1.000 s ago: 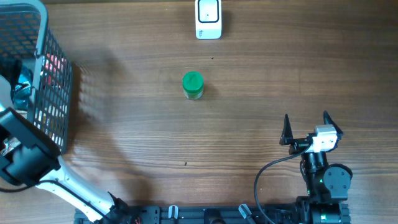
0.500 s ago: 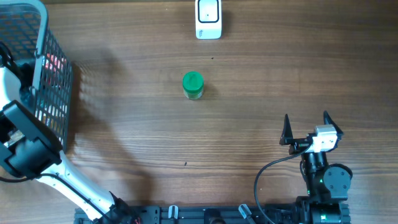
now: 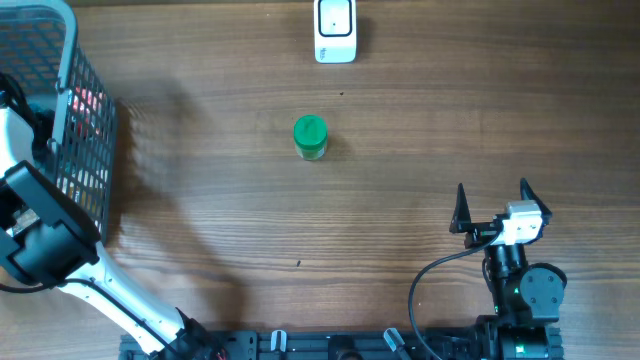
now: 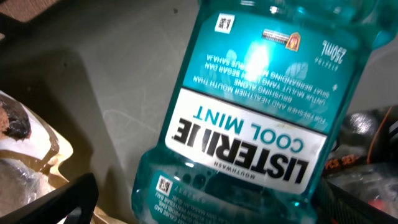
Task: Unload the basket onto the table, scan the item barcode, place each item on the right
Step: 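Grasp the teal Listerine bottle with the left gripper and lift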
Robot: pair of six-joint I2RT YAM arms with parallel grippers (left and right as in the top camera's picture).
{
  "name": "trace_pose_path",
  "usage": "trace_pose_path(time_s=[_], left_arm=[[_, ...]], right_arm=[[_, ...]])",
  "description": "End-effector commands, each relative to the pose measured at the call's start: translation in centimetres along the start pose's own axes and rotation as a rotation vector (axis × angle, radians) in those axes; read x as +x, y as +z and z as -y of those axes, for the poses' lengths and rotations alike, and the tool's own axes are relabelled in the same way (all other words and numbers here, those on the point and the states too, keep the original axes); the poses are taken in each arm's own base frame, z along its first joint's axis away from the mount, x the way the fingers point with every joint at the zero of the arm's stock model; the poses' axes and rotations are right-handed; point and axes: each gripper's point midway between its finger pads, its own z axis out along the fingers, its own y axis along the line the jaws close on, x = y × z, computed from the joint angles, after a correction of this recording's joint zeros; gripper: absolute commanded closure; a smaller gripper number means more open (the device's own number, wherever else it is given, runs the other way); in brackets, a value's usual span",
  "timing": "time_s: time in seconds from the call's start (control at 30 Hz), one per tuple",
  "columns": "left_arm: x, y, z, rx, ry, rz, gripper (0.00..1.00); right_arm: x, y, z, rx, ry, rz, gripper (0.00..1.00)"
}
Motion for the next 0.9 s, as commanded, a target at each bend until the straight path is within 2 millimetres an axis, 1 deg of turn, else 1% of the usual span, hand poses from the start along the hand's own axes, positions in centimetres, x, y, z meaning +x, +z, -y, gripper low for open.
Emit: trace_pose_path(time_s=[0.0, 0.13, 0.27, 0.37, 0.5, 0.67, 0.77, 0.8, 0.83, 0.87], left_arm=[[-0.4, 0.3, 0.0, 0.000, -0.031, 0.016, 0.00], [-0.2, 1.2, 0.2, 0.000, -0.026, 0.008, 0.00], [-0.3, 1.5, 0.7, 0.026, -0.023, 0.014, 0.00], [0.4, 1.9, 2.0, 0.100, 0.091, -0.018, 0.00], [1.5, 2.9, 1.8, 0.090, 0.214, -0.058, 0.00], [2.0, 3.9, 1.1, 0.069, 0.211, -0.080, 0.01], [1.8, 4.0, 0.9, 0.068, 0.206, -0.077, 0.16], [1.8, 4.0, 0.9, 0.068, 0.206, -0.078, 0.16], [1.9, 4.0, 0.8, 0.067, 0.206, -0.081, 0.20], [1.9, 4.0, 0.8, 0.067, 0.206, -0.081, 0.26]], right_arm=[[-0.1, 0.0, -0.1, 0.000, -0.009, 0.006, 0.00], [-0.1, 0.0, -0.1, 0.000, -0.010, 0.006, 0.00], [-0.1, 0.0, -0.1, 0.000, -0.010, 0.006, 0.00], [-0.1, 0.0, -0.1, 0.000, -0.010, 0.006, 0.00], [-0.1, 0.0, -0.1, -0.001, -0.009, 0.006, 0.00], [-0.1, 0.0, -0.1, 0.000, -0.009, 0.005, 0.00], [-0.1, 0.0, -0.1, 0.000, -0.009, 0.006, 0.00], [-0.1, 0.0, -0.1, 0.000, -0.009, 0.006, 0.00], [-0.1, 0.0, -0.1, 0.000, -0.009, 0.006, 0.00], [-0.1, 0.0, -0.1, 0.000, -0.009, 0.006, 0.00]])
